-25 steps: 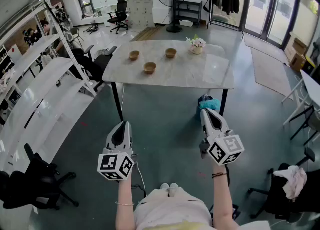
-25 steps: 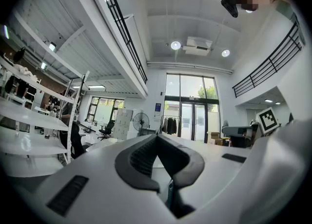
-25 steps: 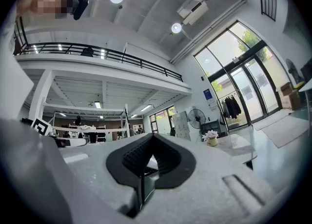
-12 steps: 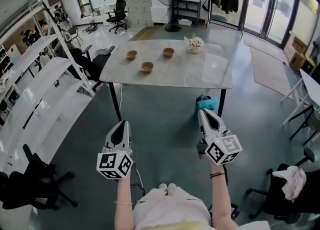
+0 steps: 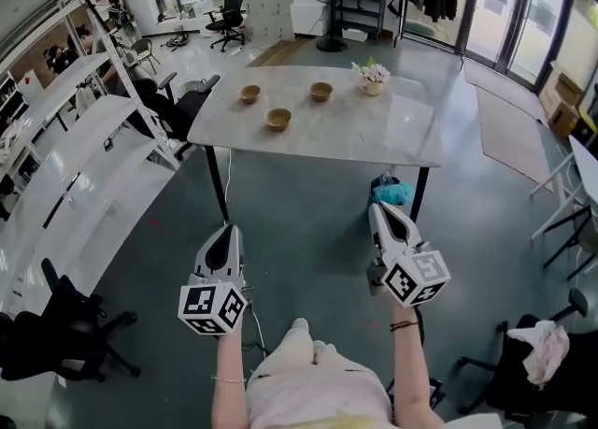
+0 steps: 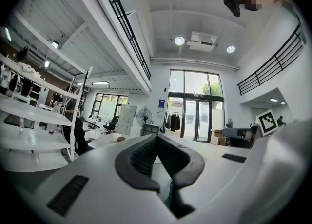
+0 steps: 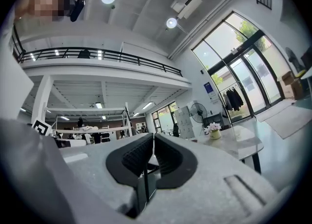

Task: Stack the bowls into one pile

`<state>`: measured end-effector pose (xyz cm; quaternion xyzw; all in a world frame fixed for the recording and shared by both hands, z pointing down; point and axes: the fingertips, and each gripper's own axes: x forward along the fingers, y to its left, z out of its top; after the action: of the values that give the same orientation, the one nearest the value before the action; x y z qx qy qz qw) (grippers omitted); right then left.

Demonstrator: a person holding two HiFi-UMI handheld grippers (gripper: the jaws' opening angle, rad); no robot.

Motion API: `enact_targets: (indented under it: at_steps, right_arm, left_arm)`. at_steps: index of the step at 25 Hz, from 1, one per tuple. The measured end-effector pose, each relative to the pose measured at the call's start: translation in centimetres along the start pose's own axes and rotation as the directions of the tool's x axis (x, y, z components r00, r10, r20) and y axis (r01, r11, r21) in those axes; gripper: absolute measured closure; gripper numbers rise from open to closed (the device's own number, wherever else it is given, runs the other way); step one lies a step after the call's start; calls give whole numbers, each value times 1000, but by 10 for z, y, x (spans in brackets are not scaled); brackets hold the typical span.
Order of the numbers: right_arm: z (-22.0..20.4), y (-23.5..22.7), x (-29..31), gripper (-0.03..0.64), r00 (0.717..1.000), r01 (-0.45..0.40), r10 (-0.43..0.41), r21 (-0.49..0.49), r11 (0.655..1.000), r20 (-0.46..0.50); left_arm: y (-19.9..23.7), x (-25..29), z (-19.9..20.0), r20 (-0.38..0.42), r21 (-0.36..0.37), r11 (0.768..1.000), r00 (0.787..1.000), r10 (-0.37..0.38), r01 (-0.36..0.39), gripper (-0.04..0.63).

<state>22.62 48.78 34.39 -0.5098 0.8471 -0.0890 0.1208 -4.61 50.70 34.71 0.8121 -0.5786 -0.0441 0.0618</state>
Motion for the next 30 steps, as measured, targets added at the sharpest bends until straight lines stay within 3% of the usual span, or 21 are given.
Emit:
enact_targets:
  at_steps: [13,30]
  right_arm:
    - [-26,-25,96,552,997,-21,21,3,1000,-69]
    - [-38,-84,255,506,994,64,-63,15,998,-84]
  left_arm:
    - [53,76,-4,-21,-25,999,999,24,-25,595]
    - [136,244,1,-60,-60,997,997,-54,50,595]
